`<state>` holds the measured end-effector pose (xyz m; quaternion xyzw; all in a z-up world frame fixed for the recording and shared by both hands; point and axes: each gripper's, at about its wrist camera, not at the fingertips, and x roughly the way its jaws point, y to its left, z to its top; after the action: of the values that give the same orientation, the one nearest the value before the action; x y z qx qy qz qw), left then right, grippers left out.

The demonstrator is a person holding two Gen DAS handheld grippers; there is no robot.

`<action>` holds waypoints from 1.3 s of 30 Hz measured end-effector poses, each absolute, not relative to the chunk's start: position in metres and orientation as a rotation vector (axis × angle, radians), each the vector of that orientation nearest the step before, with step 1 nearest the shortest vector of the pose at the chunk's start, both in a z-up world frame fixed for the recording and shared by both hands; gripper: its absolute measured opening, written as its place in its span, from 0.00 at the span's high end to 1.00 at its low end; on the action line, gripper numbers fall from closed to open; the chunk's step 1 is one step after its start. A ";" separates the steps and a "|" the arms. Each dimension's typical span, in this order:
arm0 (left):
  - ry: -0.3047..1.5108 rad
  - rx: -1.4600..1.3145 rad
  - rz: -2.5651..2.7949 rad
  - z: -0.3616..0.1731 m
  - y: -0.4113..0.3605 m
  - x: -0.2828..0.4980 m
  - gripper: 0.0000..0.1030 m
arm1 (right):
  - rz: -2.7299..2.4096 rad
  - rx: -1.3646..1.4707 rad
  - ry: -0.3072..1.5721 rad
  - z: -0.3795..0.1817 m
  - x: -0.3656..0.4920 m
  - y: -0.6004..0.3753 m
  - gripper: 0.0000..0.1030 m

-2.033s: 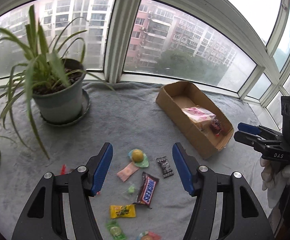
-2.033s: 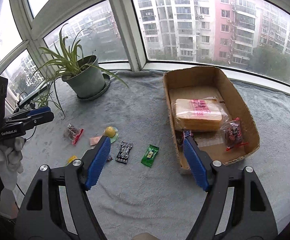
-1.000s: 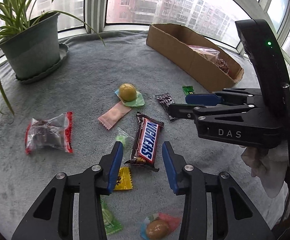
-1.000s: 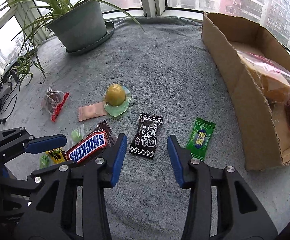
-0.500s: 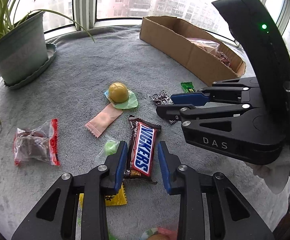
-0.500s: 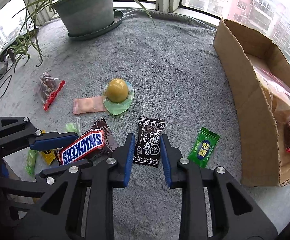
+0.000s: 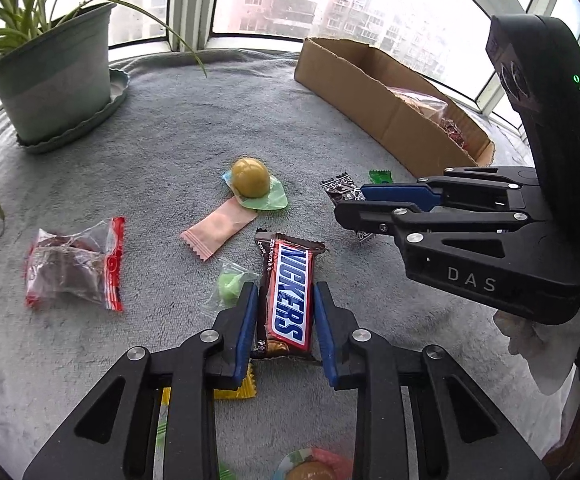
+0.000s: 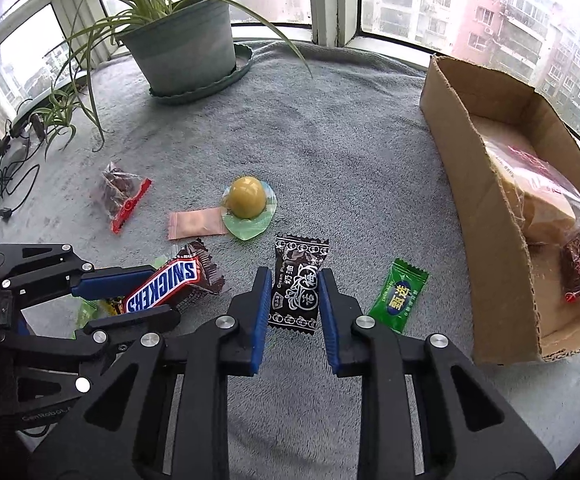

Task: Organize snacks
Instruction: 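Carry both snacks into the box and open both tools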

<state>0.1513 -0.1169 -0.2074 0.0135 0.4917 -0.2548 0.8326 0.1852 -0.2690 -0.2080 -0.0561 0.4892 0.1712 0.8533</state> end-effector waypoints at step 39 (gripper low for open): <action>0.868 0.070 -0.750 -0.131 -0.268 0.202 0.74 | 0.027 -0.043 0.876 -0.136 0.205 -0.453 0.76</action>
<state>0.2018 -0.2680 -0.1308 0.0330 0.4106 -0.3545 0.8395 0.2050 -0.4533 -0.1358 -0.0206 0.4242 0.0130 0.9052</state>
